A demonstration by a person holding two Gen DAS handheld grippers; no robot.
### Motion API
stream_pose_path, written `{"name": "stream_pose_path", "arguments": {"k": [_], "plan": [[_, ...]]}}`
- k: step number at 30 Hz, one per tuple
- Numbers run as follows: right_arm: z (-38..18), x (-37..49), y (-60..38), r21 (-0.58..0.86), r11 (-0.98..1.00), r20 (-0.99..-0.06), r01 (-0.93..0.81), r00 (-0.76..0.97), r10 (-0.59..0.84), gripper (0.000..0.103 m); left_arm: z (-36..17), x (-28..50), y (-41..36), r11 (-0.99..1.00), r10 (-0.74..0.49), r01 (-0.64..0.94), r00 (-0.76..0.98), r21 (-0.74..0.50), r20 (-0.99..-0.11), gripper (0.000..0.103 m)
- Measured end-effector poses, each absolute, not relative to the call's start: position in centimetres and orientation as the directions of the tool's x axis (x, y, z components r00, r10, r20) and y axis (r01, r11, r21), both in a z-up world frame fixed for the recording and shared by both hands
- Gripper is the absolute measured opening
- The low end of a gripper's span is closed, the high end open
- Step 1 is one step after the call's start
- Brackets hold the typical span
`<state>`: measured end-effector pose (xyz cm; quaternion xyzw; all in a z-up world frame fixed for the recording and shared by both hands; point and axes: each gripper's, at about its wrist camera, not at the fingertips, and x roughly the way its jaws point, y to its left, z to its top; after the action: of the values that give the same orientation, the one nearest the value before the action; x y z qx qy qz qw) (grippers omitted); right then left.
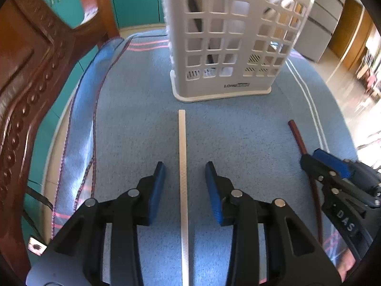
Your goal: Organize utensils
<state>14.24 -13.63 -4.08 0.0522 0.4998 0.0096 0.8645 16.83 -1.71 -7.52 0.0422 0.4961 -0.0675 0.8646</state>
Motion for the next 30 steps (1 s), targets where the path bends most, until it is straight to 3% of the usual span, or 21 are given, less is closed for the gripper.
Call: {"name": "stream_pose_path", "arguments": {"k": [23,30], "plan": [[-4.7,14.5,-11.6,-0.002,1.0,-0.842,0.0,0.54,-0.002,0.028,-7.7,18.0,-1.3,0.987,-0.079,0.159,0.504,0.003,-0.86,0.038],[-4.7,14.2,-10.9,-0.019,1.0,-0.838,-0.005,0.546,-0.013,0.029,-7.7,18.7,-1.0,0.988,-0.071,0.152,0.496,0.006,-0.866,0.044]]}}
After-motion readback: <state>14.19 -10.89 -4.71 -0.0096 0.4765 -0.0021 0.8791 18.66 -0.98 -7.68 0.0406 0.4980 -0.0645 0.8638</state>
